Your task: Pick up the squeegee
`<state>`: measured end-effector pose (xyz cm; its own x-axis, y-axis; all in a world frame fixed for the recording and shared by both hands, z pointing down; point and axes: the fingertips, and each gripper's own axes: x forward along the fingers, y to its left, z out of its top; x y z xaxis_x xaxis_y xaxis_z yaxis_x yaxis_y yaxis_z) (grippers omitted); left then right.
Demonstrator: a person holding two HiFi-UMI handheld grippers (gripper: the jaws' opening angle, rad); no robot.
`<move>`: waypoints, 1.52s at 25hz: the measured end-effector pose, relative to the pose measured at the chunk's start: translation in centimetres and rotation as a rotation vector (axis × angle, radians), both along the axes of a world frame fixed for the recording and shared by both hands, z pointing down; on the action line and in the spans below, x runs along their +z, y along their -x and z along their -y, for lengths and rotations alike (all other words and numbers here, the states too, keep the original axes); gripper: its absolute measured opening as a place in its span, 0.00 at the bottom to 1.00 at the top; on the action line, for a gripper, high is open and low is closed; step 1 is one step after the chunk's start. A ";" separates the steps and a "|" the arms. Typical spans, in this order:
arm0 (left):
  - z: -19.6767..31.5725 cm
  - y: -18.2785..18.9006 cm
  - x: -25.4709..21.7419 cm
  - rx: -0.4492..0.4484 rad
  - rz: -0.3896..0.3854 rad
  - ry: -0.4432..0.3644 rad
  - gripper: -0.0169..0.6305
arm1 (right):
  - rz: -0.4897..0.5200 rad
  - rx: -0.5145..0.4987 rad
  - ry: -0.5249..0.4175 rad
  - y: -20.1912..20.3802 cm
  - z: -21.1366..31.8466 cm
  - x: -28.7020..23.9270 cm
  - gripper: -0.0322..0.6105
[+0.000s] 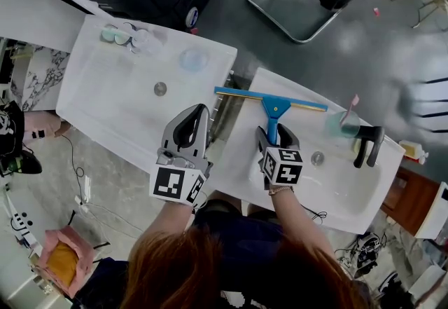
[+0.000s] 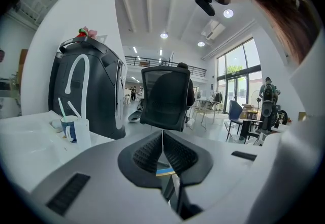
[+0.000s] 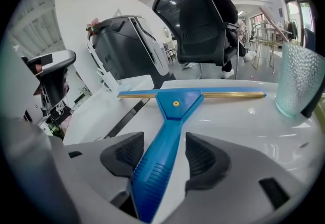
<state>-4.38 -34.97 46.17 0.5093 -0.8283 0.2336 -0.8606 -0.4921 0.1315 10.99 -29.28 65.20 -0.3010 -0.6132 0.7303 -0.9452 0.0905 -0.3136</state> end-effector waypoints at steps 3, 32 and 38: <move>-0.1 0.3 0.1 -0.007 0.002 0.001 0.06 | -0.011 0.004 -0.001 -0.1 0.0 0.1 0.39; -2.1 2.0 -3.7 -0.066 0.010 -0.070 0.06 | 0.078 0.025 -0.283 -2.4 1.3 -8.7 0.30; -3.0 2.1 -6.0 -0.081 -0.002 -0.102 0.06 | 0.042 0.044 -0.455 -4.4 1.8 -15.4 0.30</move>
